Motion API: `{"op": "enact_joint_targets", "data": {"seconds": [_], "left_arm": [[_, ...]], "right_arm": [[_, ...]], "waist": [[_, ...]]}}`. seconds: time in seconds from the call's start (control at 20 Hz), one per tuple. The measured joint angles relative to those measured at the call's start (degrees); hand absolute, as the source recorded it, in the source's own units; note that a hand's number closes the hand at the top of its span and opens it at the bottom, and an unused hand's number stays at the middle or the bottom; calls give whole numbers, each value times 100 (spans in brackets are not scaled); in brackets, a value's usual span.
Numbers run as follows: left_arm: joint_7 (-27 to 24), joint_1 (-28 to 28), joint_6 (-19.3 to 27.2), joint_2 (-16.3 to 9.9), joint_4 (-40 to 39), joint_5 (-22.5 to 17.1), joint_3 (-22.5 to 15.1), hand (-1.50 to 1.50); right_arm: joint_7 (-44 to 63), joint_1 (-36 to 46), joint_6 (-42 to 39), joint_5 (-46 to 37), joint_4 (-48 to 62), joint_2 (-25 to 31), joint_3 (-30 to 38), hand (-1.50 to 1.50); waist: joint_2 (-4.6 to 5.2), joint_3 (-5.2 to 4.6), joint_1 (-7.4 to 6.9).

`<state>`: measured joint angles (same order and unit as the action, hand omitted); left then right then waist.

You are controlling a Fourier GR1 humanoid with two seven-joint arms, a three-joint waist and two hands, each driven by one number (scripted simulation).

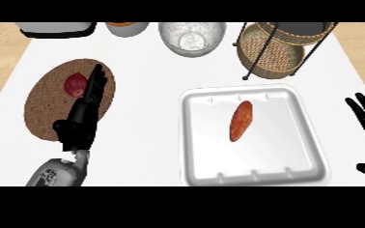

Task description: Pick the sweet potato from the tray and place it in the tiered basket

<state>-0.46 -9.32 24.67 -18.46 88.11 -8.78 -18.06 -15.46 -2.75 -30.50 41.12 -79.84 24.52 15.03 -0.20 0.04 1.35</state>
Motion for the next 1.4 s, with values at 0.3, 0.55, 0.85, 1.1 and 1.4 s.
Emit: {"op": "enact_joint_targets", "data": {"seconds": [0.3, 0.55, 0.85, 1.1, 1.4], "left_arm": [[26, -5, 80, 81, -21, 110, -74, 0], [33, -23, 91, 126, -35, 165, -108, 0], [187, -134, 29, 137, 25, 219, -103, 0], [52, -224, -94, 307, -242, 278, -6, 0], [270, -232, -90, 467, -90, 513, 19, 0]], "right_arm": [[124, -266, 65, -1686, -934, 1315, 4, -150], [890, -210, 528, -2870, -2046, 2016, -247, -150], [2688, 43, 914, -3608, -3400, 2233, -974, -150], [4188, 539, 994, -3851, -4114, 1998, -1637, -150], [5370, 1335, 816, -4124, -4221, 1576, -2299, -150]], "waist": [[-13, -25, 16], [-17, -35, -40], [1, -26, -128], [16, -17, -146], [19, -11, -169]]}}
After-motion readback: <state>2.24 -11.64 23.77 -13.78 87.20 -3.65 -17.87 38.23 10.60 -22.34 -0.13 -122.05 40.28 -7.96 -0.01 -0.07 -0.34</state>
